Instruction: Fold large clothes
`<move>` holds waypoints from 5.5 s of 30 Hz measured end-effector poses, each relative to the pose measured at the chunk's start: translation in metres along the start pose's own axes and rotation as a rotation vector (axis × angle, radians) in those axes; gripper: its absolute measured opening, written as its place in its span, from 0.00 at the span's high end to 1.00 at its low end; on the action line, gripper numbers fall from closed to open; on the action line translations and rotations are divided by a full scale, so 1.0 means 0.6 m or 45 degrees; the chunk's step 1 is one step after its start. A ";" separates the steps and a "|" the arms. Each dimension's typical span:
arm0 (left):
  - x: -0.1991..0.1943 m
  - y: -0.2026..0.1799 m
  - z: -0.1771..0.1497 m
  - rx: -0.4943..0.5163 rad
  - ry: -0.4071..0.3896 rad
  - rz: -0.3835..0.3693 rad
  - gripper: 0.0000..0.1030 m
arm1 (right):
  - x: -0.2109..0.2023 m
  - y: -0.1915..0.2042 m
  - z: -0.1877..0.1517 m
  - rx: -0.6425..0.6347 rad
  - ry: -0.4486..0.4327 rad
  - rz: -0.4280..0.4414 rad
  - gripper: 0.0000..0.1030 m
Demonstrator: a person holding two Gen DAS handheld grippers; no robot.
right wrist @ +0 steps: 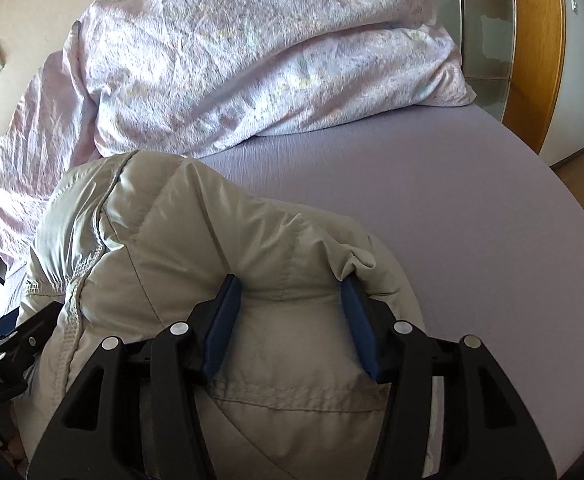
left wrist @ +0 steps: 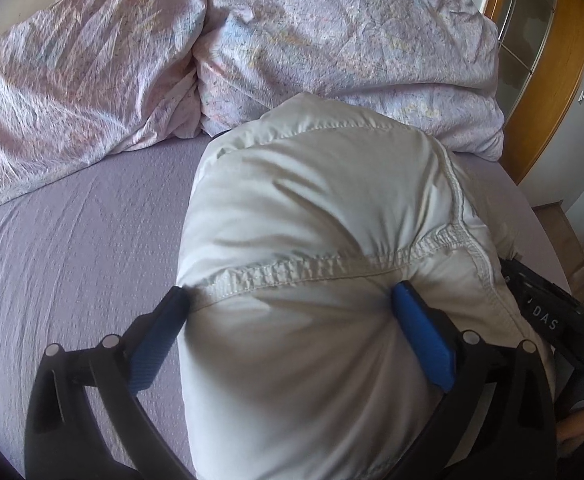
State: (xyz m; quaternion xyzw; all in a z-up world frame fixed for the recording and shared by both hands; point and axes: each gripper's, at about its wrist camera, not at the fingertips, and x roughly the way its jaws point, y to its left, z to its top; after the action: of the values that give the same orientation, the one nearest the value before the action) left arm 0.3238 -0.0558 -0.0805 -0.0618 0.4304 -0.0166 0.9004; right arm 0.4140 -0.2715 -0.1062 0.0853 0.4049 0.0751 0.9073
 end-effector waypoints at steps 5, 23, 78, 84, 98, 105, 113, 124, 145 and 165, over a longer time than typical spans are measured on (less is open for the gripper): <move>0.001 -0.001 -0.005 0.007 -0.023 0.000 0.02 | 0.001 -0.003 -0.005 0.001 -0.019 0.007 0.46; 0.004 0.003 -0.018 0.011 -0.076 -0.010 0.02 | 0.005 -0.001 -0.012 -0.010 -0.045 0.003 0.46; 0.011 -0.002 -0.010 -0.009 -0.171 0.015 0.02 | 0.007 0.005 -0.013 -0.023 -0.072 -0.024 0.46; 0.013 -0.001 -0.011 -0.011 -0.168 0.011 0.02 | 0.002 0.001 -0.007 -0.005 -0.024 -0.017 0.46; 0.013 0.005 -0.011 -0.019 -0.164 -0.002 0.02 | 0.026 -0.024 -0.022 0.057 0.043 0.071 0.45; 0.012 0.007 -0.012 -0.022 -0.159 -0.012 0.02 | -0.014 -0.023 -0.013 0.077 0.050 0.056 0.45; 0.011 0.006 -0.013 -0.020 -0.164 -0.012 0.02 | -0.013 -0.032 -0.050 0.096 0.076 0.059 0.44; -0.015 0.009 -0.002 0.008 -0.104 0.019 0.02 | -0.009 -0.046 -0.016 0.118 0.227 0.125 0.38; -0.081 0.135 -0.008 -0.148 -0.008 -0.112 0.02 | 0.016 -0.158 -0.007 0.531 0.559 0.496 0.01; -0.069 0.123 0.005 -0.072 0.046 -0.198 0.02 | 0.064 -0.109 -0.014 0.537 0.632 0.685 0.17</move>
State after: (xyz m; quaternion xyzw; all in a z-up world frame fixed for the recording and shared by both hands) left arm 0.2983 0.0213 -0.0563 -0.1201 0.4409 -0.0753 0.8863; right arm 0.4378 -0.3267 -0.1536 0.3510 0.5809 0.2430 0.6930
